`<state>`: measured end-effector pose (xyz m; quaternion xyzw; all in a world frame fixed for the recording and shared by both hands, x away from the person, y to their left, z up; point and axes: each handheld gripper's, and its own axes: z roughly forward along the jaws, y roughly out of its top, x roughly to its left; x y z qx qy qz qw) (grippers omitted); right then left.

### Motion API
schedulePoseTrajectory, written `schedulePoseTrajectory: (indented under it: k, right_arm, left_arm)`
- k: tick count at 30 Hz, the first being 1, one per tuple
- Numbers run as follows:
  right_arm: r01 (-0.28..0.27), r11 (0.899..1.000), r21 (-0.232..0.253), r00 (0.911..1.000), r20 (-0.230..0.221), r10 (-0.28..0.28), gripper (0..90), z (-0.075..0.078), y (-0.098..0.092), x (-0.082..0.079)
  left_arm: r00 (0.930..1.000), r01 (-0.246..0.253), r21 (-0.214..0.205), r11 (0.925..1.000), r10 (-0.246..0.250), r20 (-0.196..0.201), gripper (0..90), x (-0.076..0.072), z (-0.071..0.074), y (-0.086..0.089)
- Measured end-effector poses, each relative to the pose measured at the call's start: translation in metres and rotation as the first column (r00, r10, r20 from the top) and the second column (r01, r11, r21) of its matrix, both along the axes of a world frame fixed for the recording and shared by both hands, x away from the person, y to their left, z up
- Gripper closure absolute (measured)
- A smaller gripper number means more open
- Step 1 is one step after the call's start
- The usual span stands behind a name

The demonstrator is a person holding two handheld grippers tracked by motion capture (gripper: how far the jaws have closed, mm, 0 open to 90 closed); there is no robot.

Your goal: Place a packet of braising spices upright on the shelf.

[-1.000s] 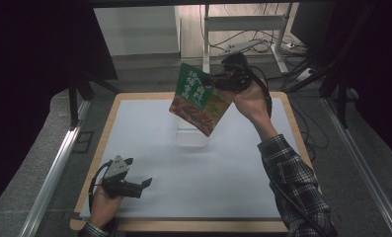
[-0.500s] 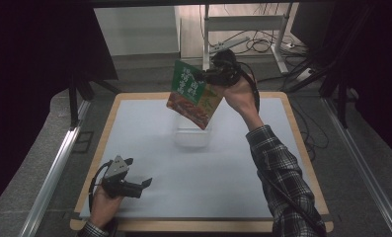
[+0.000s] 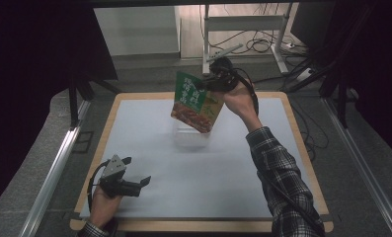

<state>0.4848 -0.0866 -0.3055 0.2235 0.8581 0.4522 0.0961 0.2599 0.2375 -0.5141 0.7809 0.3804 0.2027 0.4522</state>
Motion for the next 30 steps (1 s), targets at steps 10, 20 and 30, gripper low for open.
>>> schedulePoseTrajectory:
  k: [10,20,30]
  right_arm:
    - [0.006,0.996,-0.092,0.9992,-0.039,-0.010,89.4,-0.020,0.016,0.008]
    - [0.010,0.996,-0.093,0.9969,-0.076,-0.017,89.4,-0.040,0.029,0.018]
    - [0.031,0.994,-0.101,0.9977,-0.057,-0.037,86.8,-0.042,0.031,0.018]
  left_arm:
    - [1.0000,0.003,0.000,1.0000,-0.003,-0.006,0.0,0.000,-0.001,0.000]
    - [0.9999,0.011,0.005,0.9999,-0.011,-0.012,0.0,0.001,-0.002,-0.002]
    - [0.9999,0.012,0.006,0.9999,-0.012,-0.011,0.0,0.001,-0.002,-0.002]
